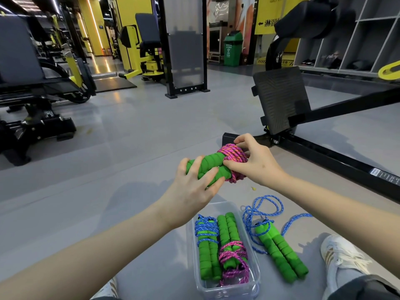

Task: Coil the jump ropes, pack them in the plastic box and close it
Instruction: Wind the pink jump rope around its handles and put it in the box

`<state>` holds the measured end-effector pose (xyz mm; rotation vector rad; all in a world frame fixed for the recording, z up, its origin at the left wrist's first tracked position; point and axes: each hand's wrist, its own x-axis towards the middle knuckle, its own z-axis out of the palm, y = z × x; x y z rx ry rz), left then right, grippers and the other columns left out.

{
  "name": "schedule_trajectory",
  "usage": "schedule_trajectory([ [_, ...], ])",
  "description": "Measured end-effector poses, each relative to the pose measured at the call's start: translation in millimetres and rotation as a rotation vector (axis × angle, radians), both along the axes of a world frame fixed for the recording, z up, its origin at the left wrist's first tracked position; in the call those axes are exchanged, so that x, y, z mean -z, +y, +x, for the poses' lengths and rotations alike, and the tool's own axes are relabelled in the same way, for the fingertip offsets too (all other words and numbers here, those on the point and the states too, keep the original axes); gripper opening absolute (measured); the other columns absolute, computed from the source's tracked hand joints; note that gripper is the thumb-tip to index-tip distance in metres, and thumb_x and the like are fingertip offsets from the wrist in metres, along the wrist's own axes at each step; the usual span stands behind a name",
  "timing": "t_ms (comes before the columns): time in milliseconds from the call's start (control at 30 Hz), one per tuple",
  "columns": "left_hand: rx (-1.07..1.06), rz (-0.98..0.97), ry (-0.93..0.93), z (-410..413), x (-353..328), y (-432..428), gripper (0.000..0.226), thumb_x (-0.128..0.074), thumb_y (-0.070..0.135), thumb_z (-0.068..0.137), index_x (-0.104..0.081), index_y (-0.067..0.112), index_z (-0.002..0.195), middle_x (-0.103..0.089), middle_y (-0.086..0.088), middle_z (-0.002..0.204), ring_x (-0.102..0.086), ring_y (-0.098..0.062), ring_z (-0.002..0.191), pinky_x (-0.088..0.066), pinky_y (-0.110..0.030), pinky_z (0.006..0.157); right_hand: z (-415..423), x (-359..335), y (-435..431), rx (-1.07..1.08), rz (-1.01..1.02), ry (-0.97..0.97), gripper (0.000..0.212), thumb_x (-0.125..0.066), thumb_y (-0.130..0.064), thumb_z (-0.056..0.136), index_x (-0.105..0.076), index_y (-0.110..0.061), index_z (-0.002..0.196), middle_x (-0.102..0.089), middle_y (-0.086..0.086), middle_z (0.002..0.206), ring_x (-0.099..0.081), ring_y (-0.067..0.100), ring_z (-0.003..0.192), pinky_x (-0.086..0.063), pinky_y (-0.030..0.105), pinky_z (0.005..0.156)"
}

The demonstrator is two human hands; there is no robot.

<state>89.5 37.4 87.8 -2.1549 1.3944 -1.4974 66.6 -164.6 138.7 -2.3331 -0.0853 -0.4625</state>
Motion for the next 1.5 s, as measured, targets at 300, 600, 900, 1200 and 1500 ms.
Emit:
schedule_trajectory([
  [300, -0.030, -0.019, 0.004, -1.7, -0.2, -1.1, 0.043, -0.018, 0.004, 0.094, -0.050, 0.014, 0.122, -0.045, -0.012, 0.121, -0.045, -0.044, 0.109, -0.045, -0.053, 0.083, 2.6, 0.6, 10.1, 0.071, -0.069, -0.114, 0.034, -0.066, -0.015, 0.071, -0.041, -0.009, 0.094, -0.058, 0.006, 0.080, -0.049, 0.027, 0.070, -0.035, 0.034, 0.060],
  [600, -0.031, -0.089, 0.042, -1.0, -8.4, -6.0, 0.048, -0.019, 0.001, 0.095, -0.062, 0.014, 0.114, -0.053, -0.013, 0.115, -0.051, -0.043, 0.102, -0.042, -0.049, 0.079, 10.5, -0.3, 8.1, 0.246, -0.545, -0.499, 0.021, -0.062, -0.020, 0.065, -0.045, -0.012, 0.075, -0.044, 0.006, 0.078, -0.039, 0.025, 0.075, -0.025, 0.034, 0.067],
  [900, 0.008, -0.078, 0.037, 7.2, -14.5, 5.6, 0.037, -0.031, 0.000, 0.091, -0.053, 0.014, 0.118, -0.047, -0.013, 0.118, -0.048, -0.042, 0.104, -0.039, -0.047, 0.078, 15.0, 13.0, -0.6, -0.040, -1.001, -0.908, 0.011, -0.056, -0.004, 0.087, -0.067, 0.000, 0.088, -0.061, 0.011, 0.079, -0.061, 0.031, 0.082, -0.045, 0.040, 0.085],
  [1200, 0.034, 0.027, 0.054, 10.7, 8.1, 17.8, 0.036, -0.049, 0.000, 0.084, -0.054, 0.012, 0.117, -0.049, -0.013, 0.120, -0.050, -0.044, 0.108, -0.043, -0.049, 0.078, 2.9, 40.4, -20.8, -0.284, -1.228, -0.494, 0.060, -0.040, -0.034, 0.091, -0.034, 0.000, 0.141, -0.033, 0.017, 0.149, -0.029, 0.037, 0.137, -0.022, 0.050, 0.111],
  [1500, 0.041, 0.265, 0.165, -10.6, 29.9, 39.2, 0.040, -0.026, 0.005, 0.095, -0.054, 0.011, 0.122, -0.061, -0.015, 0.117, -0.056, -0.049, 0.107, -0.046, -0.054, 0.084, 0.9, 78.0, -40.6, -0.505, -1.398, -0.573, 0.055, -0.043, -0.029, 0.096, -0.028, -0.006, 0.144, -0.035, 0.013, 0.149, -0.031, 0.033, 0.138, -0.023, 0.047, 0.112],
])
